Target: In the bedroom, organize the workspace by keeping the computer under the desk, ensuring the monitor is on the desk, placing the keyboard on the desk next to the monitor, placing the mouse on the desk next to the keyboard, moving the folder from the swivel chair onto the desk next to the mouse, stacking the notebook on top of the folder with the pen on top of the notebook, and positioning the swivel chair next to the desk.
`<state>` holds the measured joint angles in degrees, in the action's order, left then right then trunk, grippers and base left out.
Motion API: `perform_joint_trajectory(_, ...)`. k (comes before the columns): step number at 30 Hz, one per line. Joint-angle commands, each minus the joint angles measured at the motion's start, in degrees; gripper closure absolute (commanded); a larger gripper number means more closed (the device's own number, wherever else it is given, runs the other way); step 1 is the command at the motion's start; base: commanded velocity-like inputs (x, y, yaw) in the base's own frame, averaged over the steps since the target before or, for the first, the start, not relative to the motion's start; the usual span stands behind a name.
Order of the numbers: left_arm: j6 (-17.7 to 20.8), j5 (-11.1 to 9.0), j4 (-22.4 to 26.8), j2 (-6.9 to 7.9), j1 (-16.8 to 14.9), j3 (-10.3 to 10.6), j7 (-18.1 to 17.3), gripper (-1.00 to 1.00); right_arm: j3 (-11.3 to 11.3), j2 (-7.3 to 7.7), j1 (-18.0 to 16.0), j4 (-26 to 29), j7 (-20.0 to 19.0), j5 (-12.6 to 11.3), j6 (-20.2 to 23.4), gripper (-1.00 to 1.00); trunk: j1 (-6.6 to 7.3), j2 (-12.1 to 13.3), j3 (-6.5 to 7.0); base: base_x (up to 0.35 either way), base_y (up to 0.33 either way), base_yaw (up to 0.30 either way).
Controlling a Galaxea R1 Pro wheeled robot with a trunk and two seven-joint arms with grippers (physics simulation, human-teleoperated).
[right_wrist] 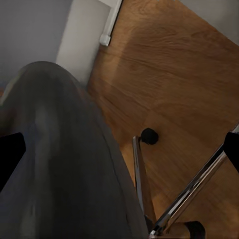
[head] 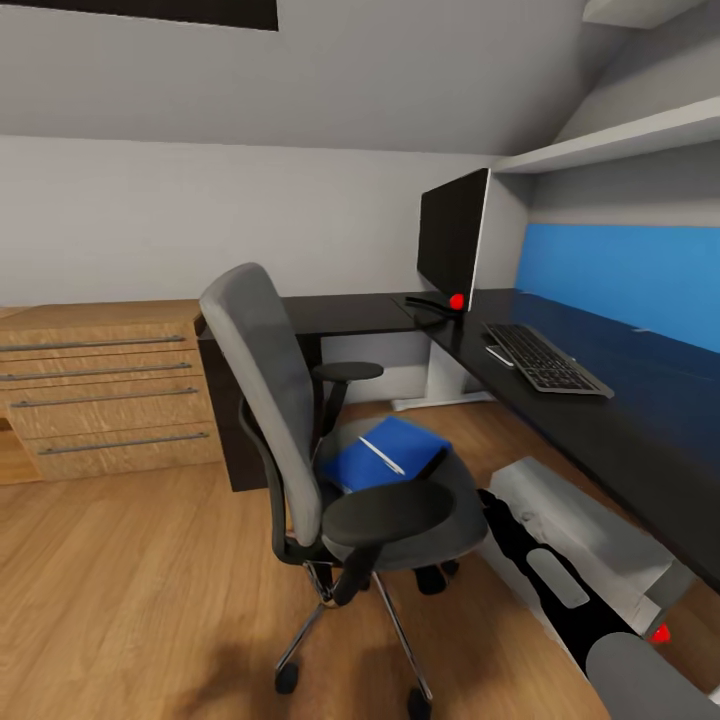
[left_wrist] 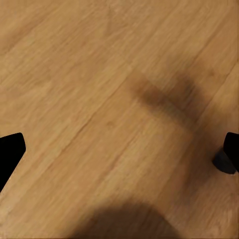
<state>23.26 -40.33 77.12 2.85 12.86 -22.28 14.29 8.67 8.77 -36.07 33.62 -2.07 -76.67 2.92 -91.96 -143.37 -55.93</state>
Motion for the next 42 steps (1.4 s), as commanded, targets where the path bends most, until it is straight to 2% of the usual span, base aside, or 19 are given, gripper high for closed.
perform_joint_trajectory(1,0.1,-0.7,0.1,0.0,0.0,0.0,0.4,-1.0,0.6,0.05,0.0,-0.1,0.0,-0.7,0.0,-1.0,0.0,0.0,-0.06,0.0,0.261,0.0)
perform_joint_trajectory(17,0.1,-0.8,0.0,-0.03,0.0,0.0,0.4,-1.0,0.6,0.11,0.0,-0.1,0.0,-0.7,-0.2,-1.0,0.0,0.0,-0.06,0.0,0.291,0.0)
perform_joint_trajectory(42,-0.1,-1.0,0.2,0.55,0.3,1.1,0.1,-1.0,0.4,-0.04,-0.4,-0.2,0.3,-0.6,-0.2,-1.0,0.0,0.0,0.14,0.0,0.014,-0.038)
